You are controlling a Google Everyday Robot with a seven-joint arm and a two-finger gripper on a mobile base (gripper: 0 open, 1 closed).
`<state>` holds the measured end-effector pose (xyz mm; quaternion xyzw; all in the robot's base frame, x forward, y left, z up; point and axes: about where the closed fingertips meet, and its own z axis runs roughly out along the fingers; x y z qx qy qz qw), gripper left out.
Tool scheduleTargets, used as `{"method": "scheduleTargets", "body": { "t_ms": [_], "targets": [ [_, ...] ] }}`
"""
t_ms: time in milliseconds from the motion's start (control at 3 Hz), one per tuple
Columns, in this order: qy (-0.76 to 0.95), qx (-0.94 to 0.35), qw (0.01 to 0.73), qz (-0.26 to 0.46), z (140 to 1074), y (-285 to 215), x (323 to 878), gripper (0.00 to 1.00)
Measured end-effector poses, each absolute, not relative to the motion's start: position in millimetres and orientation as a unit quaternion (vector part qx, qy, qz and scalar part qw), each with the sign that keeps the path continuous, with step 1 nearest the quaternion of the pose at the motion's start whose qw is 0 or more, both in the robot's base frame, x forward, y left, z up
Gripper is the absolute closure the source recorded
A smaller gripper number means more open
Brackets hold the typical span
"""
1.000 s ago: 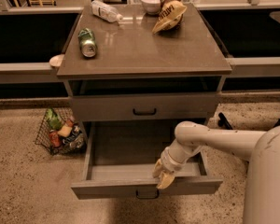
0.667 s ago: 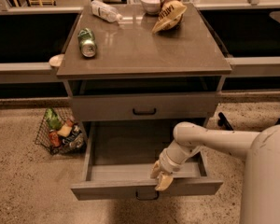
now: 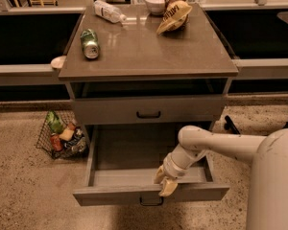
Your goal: Open middle drawer
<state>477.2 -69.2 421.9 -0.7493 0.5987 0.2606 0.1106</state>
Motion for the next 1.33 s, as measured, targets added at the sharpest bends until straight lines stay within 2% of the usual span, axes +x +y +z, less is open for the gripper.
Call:
{"method": "scheduleTargets", "body": {
  "t_ms": [333,1333],
  "targets": [
    [0.593,-0.748,0.113,0.277,420.3,-66.8,471.7,0.84],
    [0.598,-0.748,0.122,0.260,436.6,-78.4,462.6,0.15]
  ]
}}
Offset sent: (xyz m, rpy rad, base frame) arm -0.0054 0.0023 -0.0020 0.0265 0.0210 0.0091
